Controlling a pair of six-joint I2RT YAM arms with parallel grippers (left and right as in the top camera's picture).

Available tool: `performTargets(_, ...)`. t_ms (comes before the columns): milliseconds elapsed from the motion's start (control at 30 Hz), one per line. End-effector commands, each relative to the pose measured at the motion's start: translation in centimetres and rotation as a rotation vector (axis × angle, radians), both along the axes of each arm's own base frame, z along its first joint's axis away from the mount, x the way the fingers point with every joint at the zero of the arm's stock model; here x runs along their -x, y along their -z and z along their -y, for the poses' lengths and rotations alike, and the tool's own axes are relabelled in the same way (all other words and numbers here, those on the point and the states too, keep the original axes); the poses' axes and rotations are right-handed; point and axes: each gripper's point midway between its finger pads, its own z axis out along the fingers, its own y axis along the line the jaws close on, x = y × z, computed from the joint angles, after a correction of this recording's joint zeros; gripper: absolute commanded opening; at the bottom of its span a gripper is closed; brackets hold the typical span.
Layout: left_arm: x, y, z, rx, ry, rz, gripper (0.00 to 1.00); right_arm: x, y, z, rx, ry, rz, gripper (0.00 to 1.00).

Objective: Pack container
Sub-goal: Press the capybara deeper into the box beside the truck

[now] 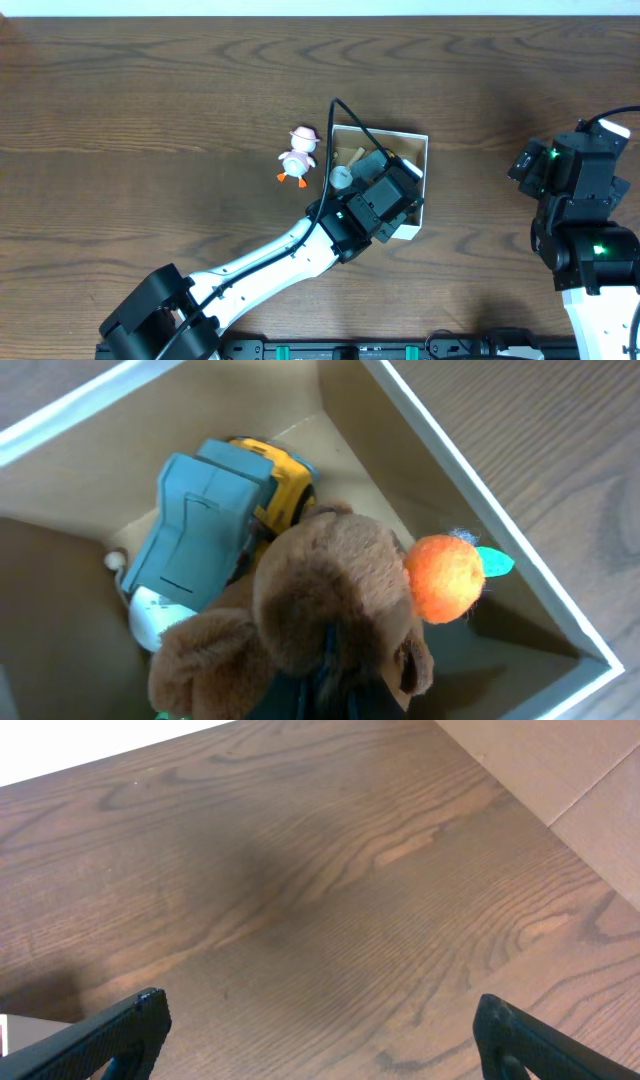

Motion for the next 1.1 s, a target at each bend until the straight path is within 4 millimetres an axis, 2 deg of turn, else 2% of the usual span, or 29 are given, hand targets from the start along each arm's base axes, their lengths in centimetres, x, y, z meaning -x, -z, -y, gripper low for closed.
performTargets(0,-0.6,0.4,-0.6,-0.065,0.003,0.045,0.06,0.0,-0.4,0.4,0.019,0.013,0.002,0.99)
performTargets(733,0.4,1.6,-1.9,-0.128,0.002,-0.006,0.06,0.0,-0.4,0.5,0.019,0.013,0.002,0.99)
performTargets(767,0.4,1.6,-2.0,-0.128,0.003,-0.008,0.08,0.0,-0.4,0.5,0.019,0.013,0.002,0.99)
performTargets(867,0.7,1.7,-1.7,-0.116,0.017,-0.024,0.62,0.0,-0.4,0.4,0.019,0.013,0.002,0.99)
performTargets(933,0.7,1.7,-1.6,-0.113,0.017,-0.022,0.83,0.0,-0.4,0.4,0.019,0.013,0.002,0.99)
performTargets(1000,0.6,1.6,-1.6,-0.110,0.017,-0.019,0.89,0.0,-0.4,0.4,0.019,0.013,0.002,0.99)
performTargets(1067,0.5,1.5,-1.4,-0.104,0.018,-0.013,0.89,0.0,-0.4,0.4,0.019,0.013,0.002,0.99)
